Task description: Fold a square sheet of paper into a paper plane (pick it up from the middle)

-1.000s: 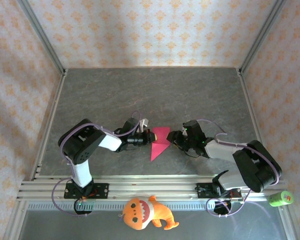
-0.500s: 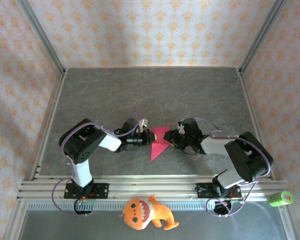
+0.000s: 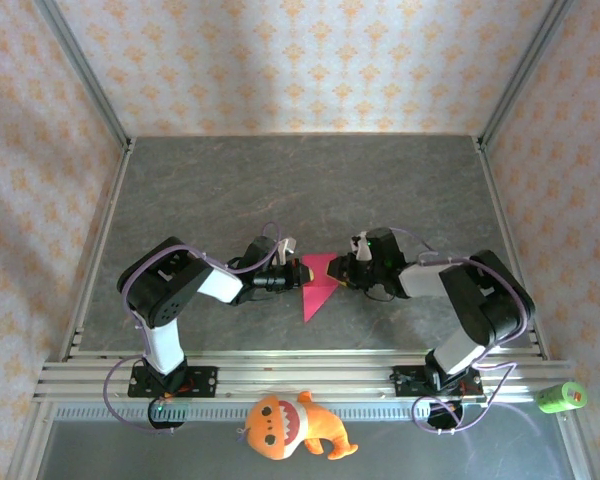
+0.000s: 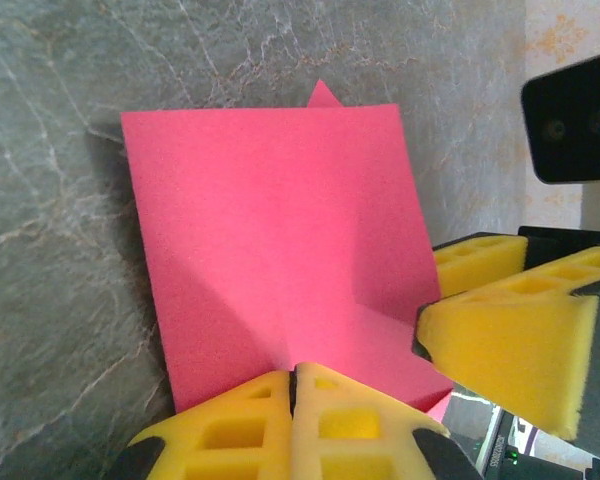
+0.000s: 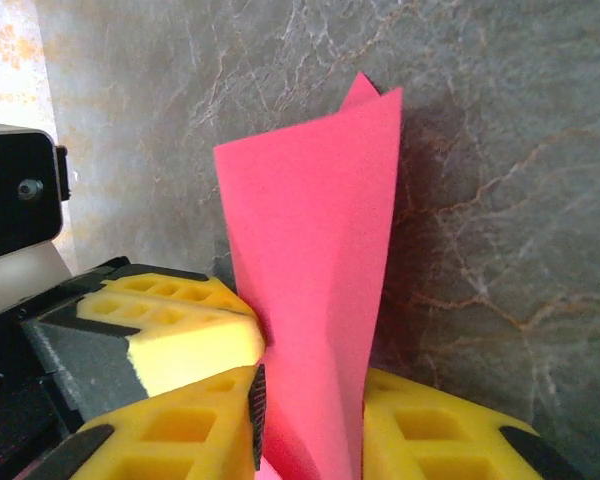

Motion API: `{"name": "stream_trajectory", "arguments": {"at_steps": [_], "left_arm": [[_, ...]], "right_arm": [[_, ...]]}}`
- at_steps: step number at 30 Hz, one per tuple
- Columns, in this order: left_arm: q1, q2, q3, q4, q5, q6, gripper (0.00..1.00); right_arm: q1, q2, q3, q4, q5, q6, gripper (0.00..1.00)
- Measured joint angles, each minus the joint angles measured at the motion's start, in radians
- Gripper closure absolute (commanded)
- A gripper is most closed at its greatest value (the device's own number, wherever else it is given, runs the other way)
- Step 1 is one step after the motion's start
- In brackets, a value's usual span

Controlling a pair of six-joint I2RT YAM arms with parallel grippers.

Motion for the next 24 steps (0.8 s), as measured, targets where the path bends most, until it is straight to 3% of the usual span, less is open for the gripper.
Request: {"name": "stream_trajectory", "arguments": {"at_steps": [7,14,17,21,24], "left_arm": [[0.002,0.000,0.000,0.000,0.003,0.002,1.00],[0.004,0.001,0.001,-0.001,0.011,-0.002,0.96],[0.004,-0.002,0.001,-0.003,0.010,-0.006,0.89],[0.004,-0.041,-0.002,-0.031,0.010,-0.018,0.67],[0.004,-0.114,-0.018,-0.051,-0.016,-0.024,0.64]], "right_arm": [[-0.017,0.056,0.021,0.014,-0.059,-0.035,0.81],[-0.047,0.066,0.027,0.013,-0.101,-0.055,0.98],[-0.049,0.062,0.026,0.013,-0.111,-0.053,1.00],[-0.049,0.044,0.013,0.023,-0.112,-0.015,1.00],[-0.049,0.003,-0.017,0.043,-0.082,0.042,1.00]]}}
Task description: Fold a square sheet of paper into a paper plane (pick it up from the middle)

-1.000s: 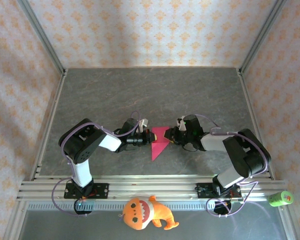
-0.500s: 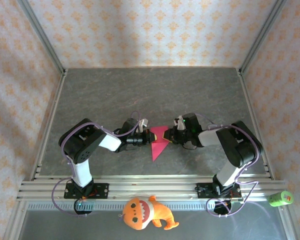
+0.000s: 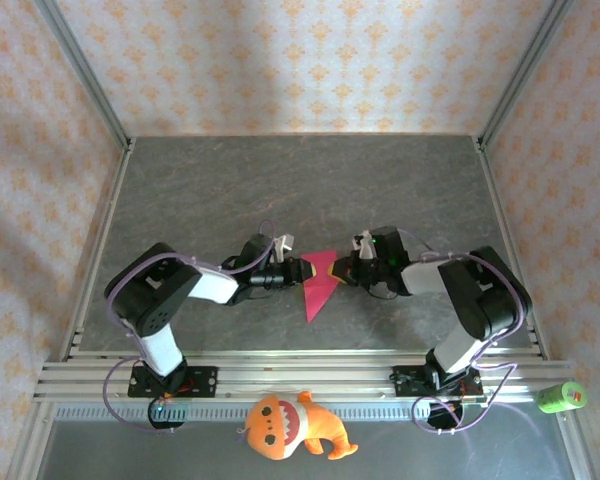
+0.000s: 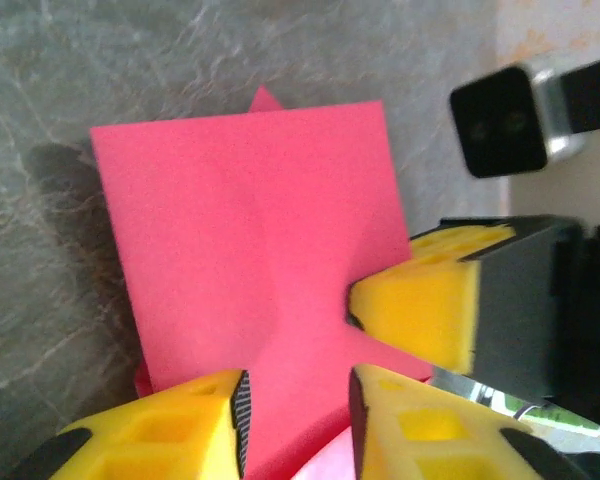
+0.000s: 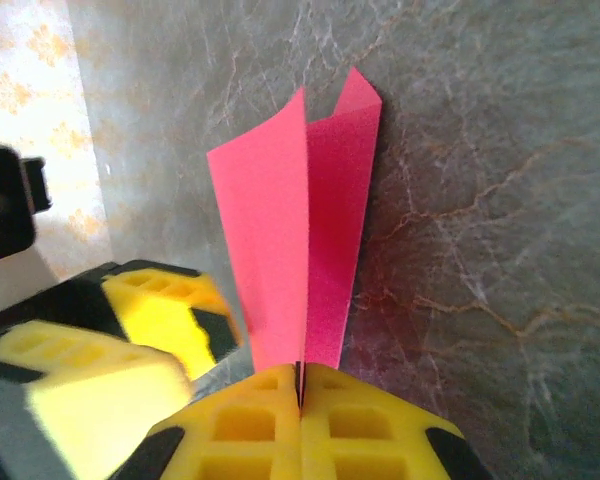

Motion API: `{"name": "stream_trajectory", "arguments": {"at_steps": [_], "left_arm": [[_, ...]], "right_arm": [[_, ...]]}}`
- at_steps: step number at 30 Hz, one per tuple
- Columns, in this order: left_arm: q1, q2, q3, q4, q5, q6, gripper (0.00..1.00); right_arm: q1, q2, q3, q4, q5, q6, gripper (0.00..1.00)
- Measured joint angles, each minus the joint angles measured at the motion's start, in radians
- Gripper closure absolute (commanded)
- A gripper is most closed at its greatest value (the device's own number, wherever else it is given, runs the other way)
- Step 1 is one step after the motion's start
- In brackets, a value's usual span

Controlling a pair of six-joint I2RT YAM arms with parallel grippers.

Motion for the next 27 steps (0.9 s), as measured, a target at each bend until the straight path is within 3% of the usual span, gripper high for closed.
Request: {"name": "stream_trajectory", "arguments": {"at_steps": [6,13,22,27], "left_arm": [[-0.019,-0.143,-0.029,-0.066,-0.135,0.057,0.65],[-0.172,-0.251,-0.047,-0.151,-0.343,0.248,0.59],[-0.409,-0.065,0.146,-0.393,-0.613,0.470,0.51],[-0.457,-0.016,0.196,-0.500,-0.756,0.524,0.51]], "right_arm": [[0.000,-0.054,-0.031,0.066,0.127,0.158,1.00],[0.000,-0.053,-0.031,0.124,0.207,0.284,1.00],[0.000,-0.053,-0.031,0.142,0.222,0.319,1.00],[0.000,-0.053,-0.037,0.143,0.226,0.322,1.00]]}}
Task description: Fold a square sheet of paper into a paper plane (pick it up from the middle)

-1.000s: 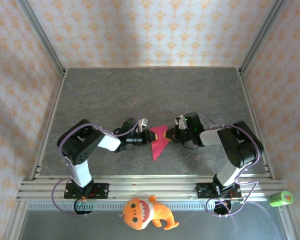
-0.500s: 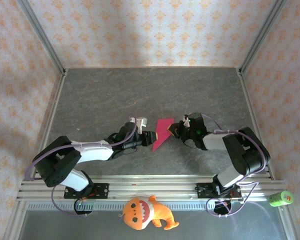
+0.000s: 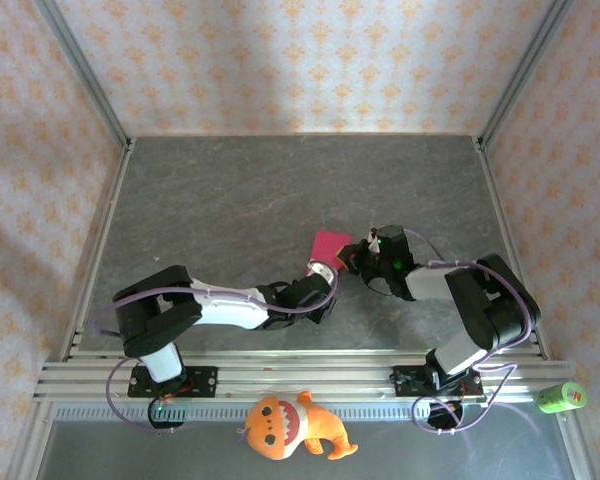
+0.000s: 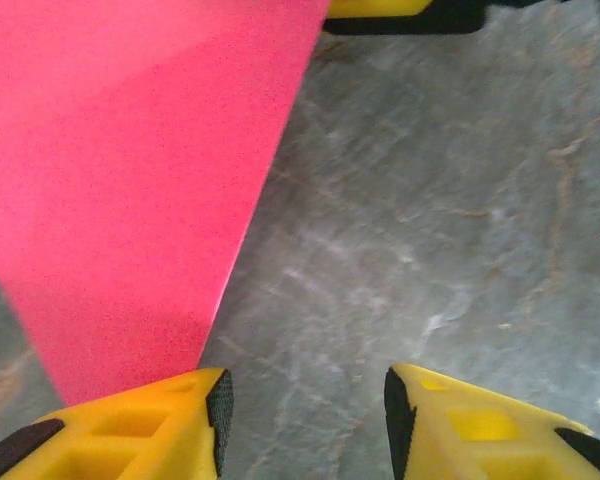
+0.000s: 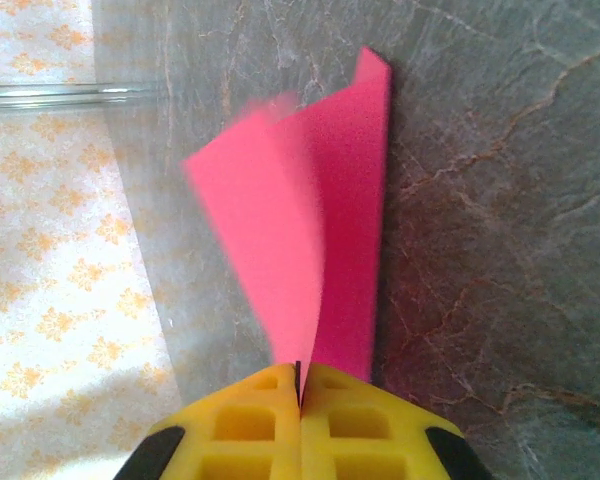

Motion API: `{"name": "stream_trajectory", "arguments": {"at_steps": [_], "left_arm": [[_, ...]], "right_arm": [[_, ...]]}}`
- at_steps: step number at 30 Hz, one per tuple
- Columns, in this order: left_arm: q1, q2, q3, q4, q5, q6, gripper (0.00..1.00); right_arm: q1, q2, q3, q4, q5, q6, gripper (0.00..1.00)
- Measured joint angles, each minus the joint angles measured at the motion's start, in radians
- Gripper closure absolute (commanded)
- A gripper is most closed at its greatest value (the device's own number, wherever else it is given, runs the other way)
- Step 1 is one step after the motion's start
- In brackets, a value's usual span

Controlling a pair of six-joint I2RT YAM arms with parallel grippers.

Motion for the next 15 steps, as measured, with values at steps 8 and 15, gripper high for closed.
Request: {"name": "stream_trajectory", "arguments": {"at_steps": [8,15], "left_arm": [[-0.036,-0.001,0.020,-0.055,-0.151,0.062,0.55],[-0.053,-0.065,0.022,-0.071,-0.118,0.143,0.56]], "right_arm": [[0.000,-0.001,-0.002,0.000,0.000,0.000,1.00],[0.000,-0.001,-0.002,0.000,0.000,0.000,1.00]]}}
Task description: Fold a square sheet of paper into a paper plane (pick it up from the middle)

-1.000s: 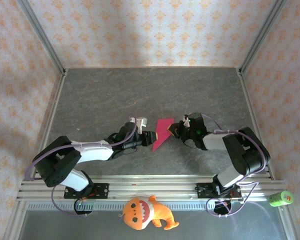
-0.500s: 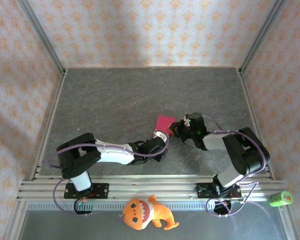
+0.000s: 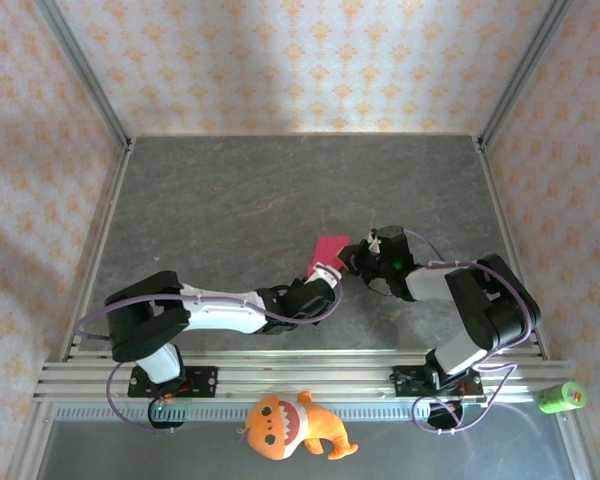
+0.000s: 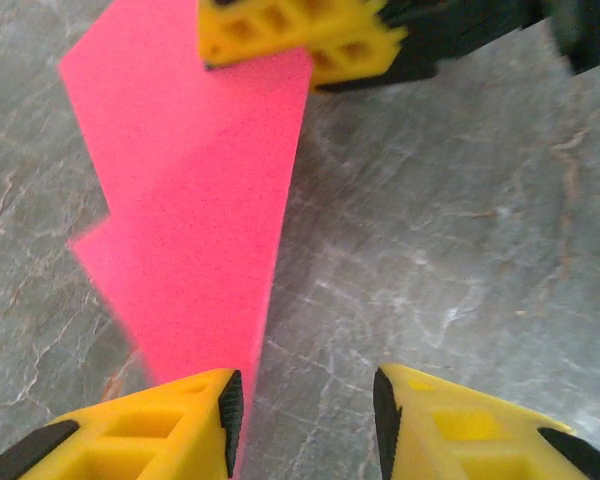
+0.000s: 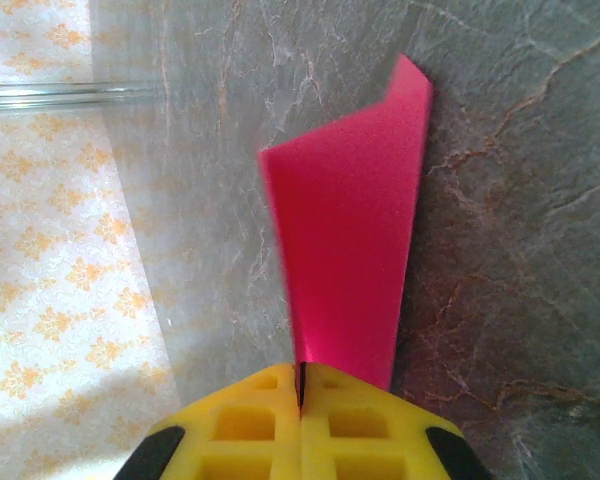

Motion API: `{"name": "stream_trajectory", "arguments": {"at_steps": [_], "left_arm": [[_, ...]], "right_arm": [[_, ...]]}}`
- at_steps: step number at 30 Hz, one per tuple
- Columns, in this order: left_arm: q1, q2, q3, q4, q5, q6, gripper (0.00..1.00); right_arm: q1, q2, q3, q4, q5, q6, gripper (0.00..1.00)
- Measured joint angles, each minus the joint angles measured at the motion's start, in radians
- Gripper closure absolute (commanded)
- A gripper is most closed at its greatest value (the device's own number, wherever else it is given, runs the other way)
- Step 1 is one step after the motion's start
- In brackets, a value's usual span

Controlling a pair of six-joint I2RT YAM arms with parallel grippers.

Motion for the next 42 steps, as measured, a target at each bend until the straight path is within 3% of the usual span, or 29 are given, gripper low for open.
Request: {"name": "stream_trajectory", "arguments": {"at_steps": [11,20,26,42], "left_arm": [[0.010,-0.090,-0.002,-0.012,0.044,0.045,0.56],[0.026,0.077,0.096,-0.084,-0.091,0.120,0.60],[0.026,0.098,0.104,-0.105,-0.114,0.143,0.60],[0.025,0.156,0.122,-0.111,-0.140,0.135,0.77]], "right_arm": [[0.000,0.000,0.004,0.000,-0.002,0.000,1.00],[0.000,0.000,0.006,-0.003,-0.003,0.000,1.00],[0.000,0.000,0.010,-0.003,-0.006,0.000,1.00],[0.000,-0.010,0.010,-0.004,-0.006,0.000,1.00]]}}
